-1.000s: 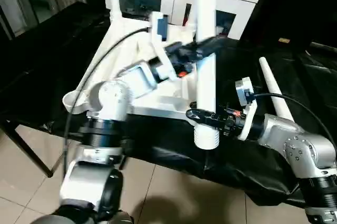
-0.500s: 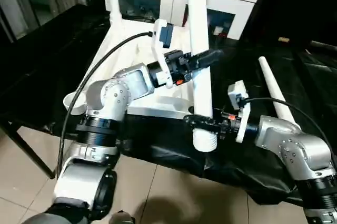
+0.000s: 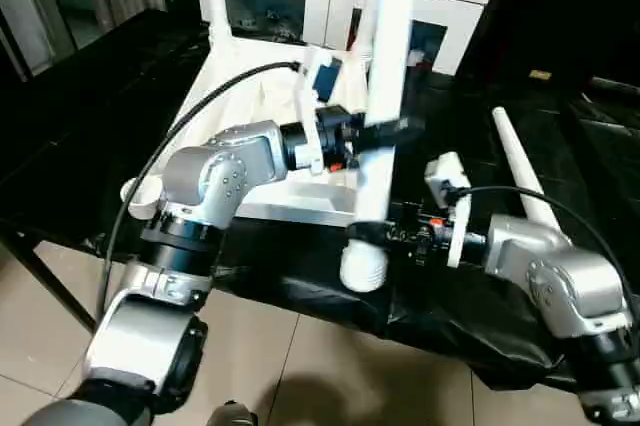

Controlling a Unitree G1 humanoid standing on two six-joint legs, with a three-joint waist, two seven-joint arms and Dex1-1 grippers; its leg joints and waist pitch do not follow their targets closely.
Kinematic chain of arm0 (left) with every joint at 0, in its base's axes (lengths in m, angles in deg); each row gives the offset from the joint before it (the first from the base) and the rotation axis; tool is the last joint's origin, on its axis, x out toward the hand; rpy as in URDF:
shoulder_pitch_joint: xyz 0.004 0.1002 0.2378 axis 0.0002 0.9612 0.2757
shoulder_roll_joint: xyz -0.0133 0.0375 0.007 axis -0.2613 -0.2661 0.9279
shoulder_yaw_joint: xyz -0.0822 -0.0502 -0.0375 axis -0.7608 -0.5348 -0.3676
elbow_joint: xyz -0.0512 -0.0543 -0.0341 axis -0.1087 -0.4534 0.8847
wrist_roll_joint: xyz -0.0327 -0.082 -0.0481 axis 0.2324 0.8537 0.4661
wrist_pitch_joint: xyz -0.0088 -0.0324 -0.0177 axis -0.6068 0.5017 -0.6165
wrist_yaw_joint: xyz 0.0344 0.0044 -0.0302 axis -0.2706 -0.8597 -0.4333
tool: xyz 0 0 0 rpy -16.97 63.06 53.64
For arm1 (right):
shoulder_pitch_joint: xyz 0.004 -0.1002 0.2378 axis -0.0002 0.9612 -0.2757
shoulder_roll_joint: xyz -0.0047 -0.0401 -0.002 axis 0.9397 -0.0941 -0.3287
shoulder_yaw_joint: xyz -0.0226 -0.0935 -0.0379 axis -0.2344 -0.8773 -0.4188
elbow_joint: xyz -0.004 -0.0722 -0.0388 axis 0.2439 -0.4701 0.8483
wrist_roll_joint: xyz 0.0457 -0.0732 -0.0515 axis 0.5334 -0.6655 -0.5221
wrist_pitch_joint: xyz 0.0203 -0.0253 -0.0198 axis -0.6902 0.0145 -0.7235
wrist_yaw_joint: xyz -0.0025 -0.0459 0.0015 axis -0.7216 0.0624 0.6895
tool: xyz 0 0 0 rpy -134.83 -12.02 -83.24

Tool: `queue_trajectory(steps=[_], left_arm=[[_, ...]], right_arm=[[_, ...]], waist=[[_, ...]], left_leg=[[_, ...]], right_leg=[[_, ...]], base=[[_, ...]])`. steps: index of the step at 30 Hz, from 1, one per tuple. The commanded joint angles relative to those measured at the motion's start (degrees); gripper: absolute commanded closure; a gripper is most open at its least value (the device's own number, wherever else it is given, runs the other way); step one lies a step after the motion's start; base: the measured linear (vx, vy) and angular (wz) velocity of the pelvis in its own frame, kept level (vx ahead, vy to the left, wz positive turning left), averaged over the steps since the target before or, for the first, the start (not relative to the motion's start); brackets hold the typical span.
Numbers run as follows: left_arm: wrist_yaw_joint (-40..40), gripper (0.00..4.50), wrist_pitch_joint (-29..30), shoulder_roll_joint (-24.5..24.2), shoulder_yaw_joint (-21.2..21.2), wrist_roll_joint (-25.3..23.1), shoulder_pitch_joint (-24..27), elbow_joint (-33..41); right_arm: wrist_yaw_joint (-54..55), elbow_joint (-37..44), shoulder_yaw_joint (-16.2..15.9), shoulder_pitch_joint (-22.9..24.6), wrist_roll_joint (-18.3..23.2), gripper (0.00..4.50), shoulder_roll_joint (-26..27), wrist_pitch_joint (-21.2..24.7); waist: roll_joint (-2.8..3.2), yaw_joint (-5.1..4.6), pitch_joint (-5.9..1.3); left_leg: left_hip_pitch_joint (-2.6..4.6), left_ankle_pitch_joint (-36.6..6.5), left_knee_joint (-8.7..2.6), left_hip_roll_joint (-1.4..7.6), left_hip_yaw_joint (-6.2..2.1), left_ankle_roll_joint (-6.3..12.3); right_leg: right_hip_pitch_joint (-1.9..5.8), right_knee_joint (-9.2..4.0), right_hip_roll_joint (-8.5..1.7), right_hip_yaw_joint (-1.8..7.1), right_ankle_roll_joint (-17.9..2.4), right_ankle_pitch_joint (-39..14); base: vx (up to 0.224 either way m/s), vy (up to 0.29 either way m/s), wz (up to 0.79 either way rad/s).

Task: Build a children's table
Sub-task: Pick table leg

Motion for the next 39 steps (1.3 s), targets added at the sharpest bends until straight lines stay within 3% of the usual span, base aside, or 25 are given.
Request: queue_trajectory(steps=[1, 2, 4, 11, 13, 24, 28, 29, 32, 33, 35, 37, 39], left_arm=[[0.82, 2.73, -0.66, 0.51, 0.64, -0.24, -1.79, 0.12], [0.82, 2.73, -0.68, 0.52, 0.65, -0.25, -1.81, 0.1], [0.92, 2.73, -1.38, 0.76, 0.74, -0.6, -2.3, -0.69], [2.18, 2.73, -1.19, 0.81, 0.26, -0.75, -2.97, -1.1], [2.91, 2.73, -1.3, 0.5, 0.53, -0.89, -2.88, -1.13], [4.74, 2.73, -1.21, 0.22, 1.25, -1.12, -2.64, -0.95], [3.42, 2.73, -3.08, 0.53, 1.13, -2.64, -2.54, -1.07], [2.79, 2.38, -1.39, 0.6, 0.69, -2.25, -2.96, -2.03], [3.34, 2.03, -0.68, 0.19, 0.97, -2.35, -3.13, -2.67], [2.61, 2.01, -1.66, 0.7, -0.32, -1.85, -2.7, -2.79], [2.49, 1.82, -2.07, 1.19, -1.59, -0.78, -2.22, -2.51], [-6.3, 1.63, -11.01, 5.18, -8.38, -0.47, -1.67, -4.4], [-11.67, 1.59, -15.87, 7.22, -11.9, -0.62, -1.46, -5.39]], right_arm=[[-0.65, -0.53, -0.35, -0.65, -0.91, 1.41, -1.22, -0.73], [-0.65, -0.57, -0.35, -0.67, -0.92, 1.41, -1.22, -0.75], [-0.85, -1.63, -0.29, -1.14, -1.33, 1.41, -1.16, -1.34], [-2.32, -3.23, -1.63, -1.77, -2.37, 1.41, -0.55, -1.99], [-2.74, -3.45, -1.62, -1.87, -2.24, 1.74, -0.4, -1.95], [-3.98, -3.49, -0.49, -1.48, -1.1, 2.56, -0.12, -1.78], [-4.12, -3.68, -0.2, -1.47, -1.15, 2.61, 0.2, -1.93], [-4.0, -3.82, -0.04, -1.46, -1.18, 2.62, 0.38, -2.14], [-3.52, -4.14, 0.39, -1.45, -1.2, 2.62, 0.78, -2.65], [-1.42, -4.95, 1.99, -1.54, -0.66, 2.62, 2.05, -3.27], [0.59, -5.63, 3.51, -1.62, -0.17, 2.62, 3.27, -3.81], [5.02, -5.64, 7.6, -0.74, 1.72, 2.62, 5.53, -4.17], [6.89, -5.24, 9.4, 0.04, 2.23, 2.62, 6.1, -4.69]], waist=[[0.83, -0.01, -4.68], [0.85, 0.0, -4.73], [0.29, -0.01, -4.73], [0.41, 0.08, -4.69], [0.42, 0.06, -4.66], [0.64, 0.08, -4.67], [0.67, 0.1, -4.67], [0.62, 0.13, -4.69], [0.63, 0.15, -4.7], [0.41, 0.11, -4.67], [0.53, 0.12, -4.69], [0.29, 0.26, -4.66], [0.14, 0.33, -4.72]], left_leg=[[1.08, -16.75, -4.4, 1.25, -0.35, -2.06], [1.08, -16.63, -4.38, 1.26, -0.36, -1.98], [0.93, -16.23, -4.34, 1.25, -0.27, -1.56], [1.01, -15.88, -4.32, 1.29, -0.27, -1.29], [0.99, -16.01, -4.28, 1.23, -0.22, -1.26], [1.1, -16.81, -4.37, 1.31, -0.31, -1.4], [1.05, -16.77, -4.4, 1.31, -0.33, -1.33], [1.07, -16.7, -4.38, 1.34, -0.33, -1.41], [1.04, -16.75, -4.36, 1.25, -0.32, -1.36], [0.98, -16.61, -4.39, 1.31, -0.35, -1.41], [1.03, -16.59, -4.36, 1.3, -0.32, -1.51], [0.89, -16.27, -4.24, 1.32, -0.36, -1.57], [1.16, -16.79, -4.2, 1.36, -0.24, -1.3]], right_leg=[[3.22, -4.53, -3.27, 2.52, -8.58, -18.35], [3.26, -4.42, -3.25, 2.52, -8.82, -17.82], [3.32, -4.41, -3.3, 2.5, -9.06, -17.67], [3.26, -4.4, -3.37, 2.51, -9.23, -18.14], [3.24, -4.47, -3.36, 2.53, -9.22, -18.38], [3.22, -4.43, -3.32, 2.51, -9.55, -18.17], [3.25, -4.49, -3.32, 2.51, -9.55, -18.08], [3.27, -4.4, -3.35, 2.51, -9.65, -17.89], [3.26, -4.44, -3.34, 2.48, -9.58, -18.47], [3.28, -4.42, -3.37, 2.48, -9.55, -18.44], [3.14, -4.41, -3.48, 2.5, -9.7, -18.66], [3.21, -4.52, -3.65, 2.43, -9.89, -18.64], [3.08, -4.77, -3.48, 2.44, -9.43, -18.46]], base=[[0.0, 0.0, 0.0], [0.0, 0.0, 0.0], [0.0, 0.0, 0.0], [0.0, 0.0, 0.0], [0.0, 0.0, 0.0], [0.0, 0.0, 0.0], [0.0, 0.0, 0.0], [0.0, 0.0, 0.0], [0.0, 0.0, 0.0], [0.0, 0.0, 0.0], [0.0, 0.0, 0.0], [0.0, 0.0, 0.0], [0.0, 0.0, 0.0]])
